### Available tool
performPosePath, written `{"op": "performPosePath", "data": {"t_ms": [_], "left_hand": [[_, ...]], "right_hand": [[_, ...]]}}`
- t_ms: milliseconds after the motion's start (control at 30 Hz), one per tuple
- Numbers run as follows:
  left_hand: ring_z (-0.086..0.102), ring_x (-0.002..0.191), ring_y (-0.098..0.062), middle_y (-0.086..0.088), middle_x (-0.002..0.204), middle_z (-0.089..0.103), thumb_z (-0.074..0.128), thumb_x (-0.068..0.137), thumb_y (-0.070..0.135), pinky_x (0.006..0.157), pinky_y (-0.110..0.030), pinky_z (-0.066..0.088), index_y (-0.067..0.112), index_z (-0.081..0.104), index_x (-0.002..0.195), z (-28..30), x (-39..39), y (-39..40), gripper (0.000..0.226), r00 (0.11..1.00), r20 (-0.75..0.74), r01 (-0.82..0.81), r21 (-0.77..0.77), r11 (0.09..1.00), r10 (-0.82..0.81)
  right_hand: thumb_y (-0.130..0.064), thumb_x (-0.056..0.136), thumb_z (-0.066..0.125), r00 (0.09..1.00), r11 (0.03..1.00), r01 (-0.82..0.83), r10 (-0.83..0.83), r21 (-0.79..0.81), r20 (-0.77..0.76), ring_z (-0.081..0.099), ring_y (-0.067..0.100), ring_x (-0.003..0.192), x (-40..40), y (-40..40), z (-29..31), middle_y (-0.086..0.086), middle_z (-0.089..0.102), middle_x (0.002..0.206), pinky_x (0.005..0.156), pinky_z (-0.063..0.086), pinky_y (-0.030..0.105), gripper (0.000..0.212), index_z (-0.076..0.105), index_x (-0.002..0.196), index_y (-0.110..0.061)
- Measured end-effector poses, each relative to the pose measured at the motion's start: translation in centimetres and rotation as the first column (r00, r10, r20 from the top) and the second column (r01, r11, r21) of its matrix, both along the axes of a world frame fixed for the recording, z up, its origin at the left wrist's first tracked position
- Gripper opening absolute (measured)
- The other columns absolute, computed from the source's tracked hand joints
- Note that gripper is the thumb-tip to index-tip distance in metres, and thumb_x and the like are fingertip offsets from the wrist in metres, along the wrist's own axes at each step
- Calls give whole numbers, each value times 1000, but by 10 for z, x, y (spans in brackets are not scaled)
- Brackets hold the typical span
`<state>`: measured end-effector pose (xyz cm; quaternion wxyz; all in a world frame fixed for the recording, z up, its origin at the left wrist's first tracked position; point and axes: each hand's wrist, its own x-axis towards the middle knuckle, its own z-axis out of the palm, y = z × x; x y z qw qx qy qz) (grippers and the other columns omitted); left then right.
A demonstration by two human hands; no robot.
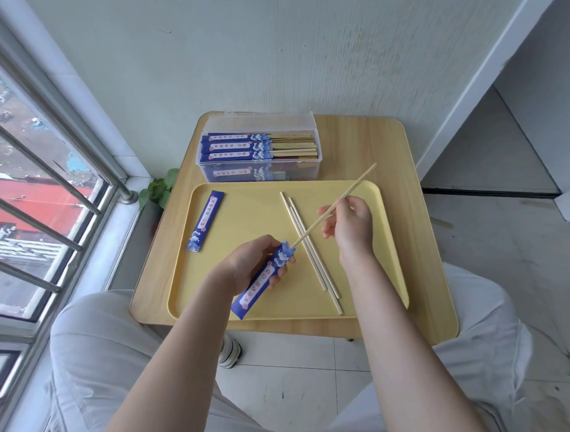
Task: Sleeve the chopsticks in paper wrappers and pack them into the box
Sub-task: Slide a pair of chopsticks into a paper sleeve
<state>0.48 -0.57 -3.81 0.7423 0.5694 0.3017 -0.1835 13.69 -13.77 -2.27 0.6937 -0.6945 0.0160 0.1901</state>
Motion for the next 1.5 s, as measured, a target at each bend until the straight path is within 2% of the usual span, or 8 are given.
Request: {"op": "performPosePath", "data": {"t_ms": [200,333,467,633,900,1100,1300,1500], "left_hand": [[47,55,-20,-8,69,53,28,104,24,54,-30,45,3,64,103,-1,6,-5,42,988,30,-147,-46,988,149],[48,53,-18,-6,68,54,34,104,28,51,-28,45,6,64,104,-9,5,-3,38,962,-16,-275,-47,960,274],[51,52,-17,-5,68,56,45,105,36,51,-28,48,7,65,109,-12,4,-4,35,960,14,-280,39,959,280],[54,52,-21,-9,72,57,49,104,30,52,-30,49,10,64,112,-17,5,-8,26,946,77,-323,138,936,315],[57,51,-24,-9,68,60,50,102,22,48,-29,47,12,63,106,-22,3,-9,17,909,80,-416,164,894,408],[58,52,-23,-9,70,60,49,102,22,48,-28,48,13,64,104,-22,0,-11,18,892,80,-452,142,880,445],[58,56,-20,-9,76,63,52,102,25,53,-29,51,12,66,112,-15,-1,-11,21,893,103,-448,101,888,438],[53,53,-20,-7,75,62,59,98,19,51,-28,46,6,65,113,-4,1,-11,21,853,160,-503,-1,865,496]], "right_hand": [[-24,94,62,791,720,-597,602,-353,-110,50,13,52,-15,0,-7,-2,65,72,49,42,25,13,67,90,-13],[-32,92,59,886,749,-401,464,-528,-14,59,19,69,-5,-2,-16,-3,66,85,62,46,27,17,62,87,-16],[-30,94,61,818,446,-324,576,-834,-10,60,25,86,-7,-7,-24,0,61,94,67,43,30,18,60,96,-12],[-26,95,65,807,384,-307,590,-871,-25,53,29,75,-15,5,-27,4,57,83,62,40,29,19,58,83,-12],[-9,94,58,836,434,-293,548,-852,-9,63,32,105,-20,10,-25,12,65,115,72,41,27,17,64,109,-3],[-13,86,62,863,573,-304,504,-761,35,59,26,78,-18,1,-20,3,61,82,60,40,26,7,65,86,-7],[-9,87,62,900,868,-435,415,-241,-130,50,15,50,-14,-2,-3,11,66,73,47,40,25,8,69,87,-4],[-3,92,58,866,876,-482,477,0,-151,46,13,52,-16,-2,4,10,69,78,44,34,24,25,62,115,-13]]}}
